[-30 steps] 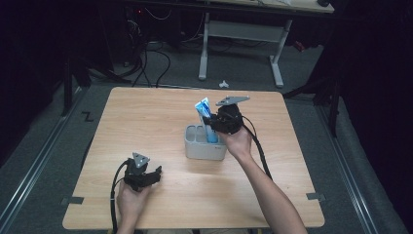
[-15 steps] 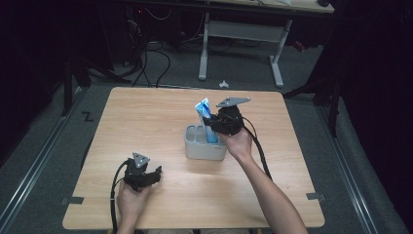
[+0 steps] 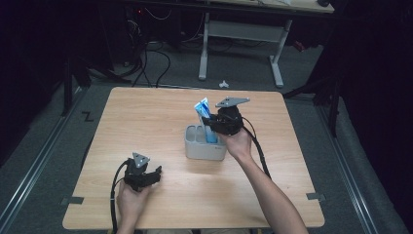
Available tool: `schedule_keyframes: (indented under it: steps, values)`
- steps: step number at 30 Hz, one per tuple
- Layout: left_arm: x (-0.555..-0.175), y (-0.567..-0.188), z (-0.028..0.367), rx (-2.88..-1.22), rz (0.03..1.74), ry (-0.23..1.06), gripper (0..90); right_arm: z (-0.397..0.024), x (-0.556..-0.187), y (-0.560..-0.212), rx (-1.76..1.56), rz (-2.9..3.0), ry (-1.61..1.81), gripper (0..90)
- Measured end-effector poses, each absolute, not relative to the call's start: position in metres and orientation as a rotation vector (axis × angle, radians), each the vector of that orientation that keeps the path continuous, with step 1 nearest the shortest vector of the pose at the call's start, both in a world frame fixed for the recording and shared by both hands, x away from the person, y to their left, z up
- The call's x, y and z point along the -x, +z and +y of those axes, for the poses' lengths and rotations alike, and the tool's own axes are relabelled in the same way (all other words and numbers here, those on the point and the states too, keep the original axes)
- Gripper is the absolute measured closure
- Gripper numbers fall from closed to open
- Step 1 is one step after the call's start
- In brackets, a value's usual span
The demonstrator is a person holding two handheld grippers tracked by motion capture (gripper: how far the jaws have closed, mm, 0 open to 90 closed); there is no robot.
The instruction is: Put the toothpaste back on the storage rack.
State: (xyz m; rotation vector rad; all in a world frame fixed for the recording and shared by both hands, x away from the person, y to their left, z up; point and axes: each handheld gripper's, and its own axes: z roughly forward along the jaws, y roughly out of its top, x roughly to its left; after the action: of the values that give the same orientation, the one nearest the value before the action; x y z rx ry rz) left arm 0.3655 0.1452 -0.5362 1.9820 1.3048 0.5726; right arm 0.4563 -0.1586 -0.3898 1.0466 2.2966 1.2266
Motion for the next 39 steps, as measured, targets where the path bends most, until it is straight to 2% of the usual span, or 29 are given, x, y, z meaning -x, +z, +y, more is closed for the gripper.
schedule_keyframes:
  steps: [39]
  values:
    - [-0.365,-0.536,0.145,-1.982,1.304,0.574,30.6,-0.147,-0.455,-0.412,-1.017,2.395,1.094,72.6]
